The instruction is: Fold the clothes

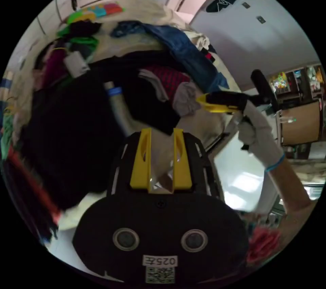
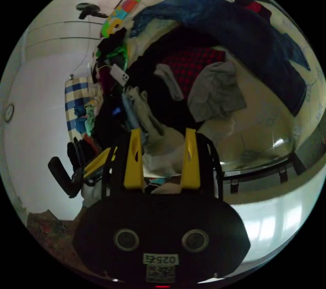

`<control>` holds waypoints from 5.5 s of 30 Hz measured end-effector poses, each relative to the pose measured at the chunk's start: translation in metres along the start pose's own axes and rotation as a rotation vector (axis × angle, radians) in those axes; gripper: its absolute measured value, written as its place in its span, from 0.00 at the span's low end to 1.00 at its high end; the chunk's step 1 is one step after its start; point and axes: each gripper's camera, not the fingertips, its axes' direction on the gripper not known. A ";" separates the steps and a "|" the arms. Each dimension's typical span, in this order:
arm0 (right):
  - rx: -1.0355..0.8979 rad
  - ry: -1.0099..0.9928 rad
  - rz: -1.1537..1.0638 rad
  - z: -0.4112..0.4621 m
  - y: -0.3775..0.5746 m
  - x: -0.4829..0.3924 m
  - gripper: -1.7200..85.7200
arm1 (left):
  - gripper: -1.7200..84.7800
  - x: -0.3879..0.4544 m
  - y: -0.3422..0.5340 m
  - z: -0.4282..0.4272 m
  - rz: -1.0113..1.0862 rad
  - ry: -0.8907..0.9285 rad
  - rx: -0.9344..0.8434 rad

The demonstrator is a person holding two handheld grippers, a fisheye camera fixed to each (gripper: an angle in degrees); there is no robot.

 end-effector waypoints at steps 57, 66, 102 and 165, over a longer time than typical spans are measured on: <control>2.221 -0.462 0.163 -0.550 1.039 -0.353 0.02 | 0.00 0.198 0.206 -0.002 0.859 1.074 -0.611; 1.415 -0.217 0.552 -0.715 0.924 -0.160 0.16 | 0.04 0.289 0.281 0.183 0.556 0.703 -0.614; 1.108 -0.172 0.989 -0.601 0.819 -0.232 0.01 | 0.00 0.518 0.433 0.330 1.739 -0.095 -0.554; 0.450 -0.238 0.321 -0.593 0.161 -0.378 0.05 | 0.03 0.155 -0.170 0.104 0.347 0.322 -0.289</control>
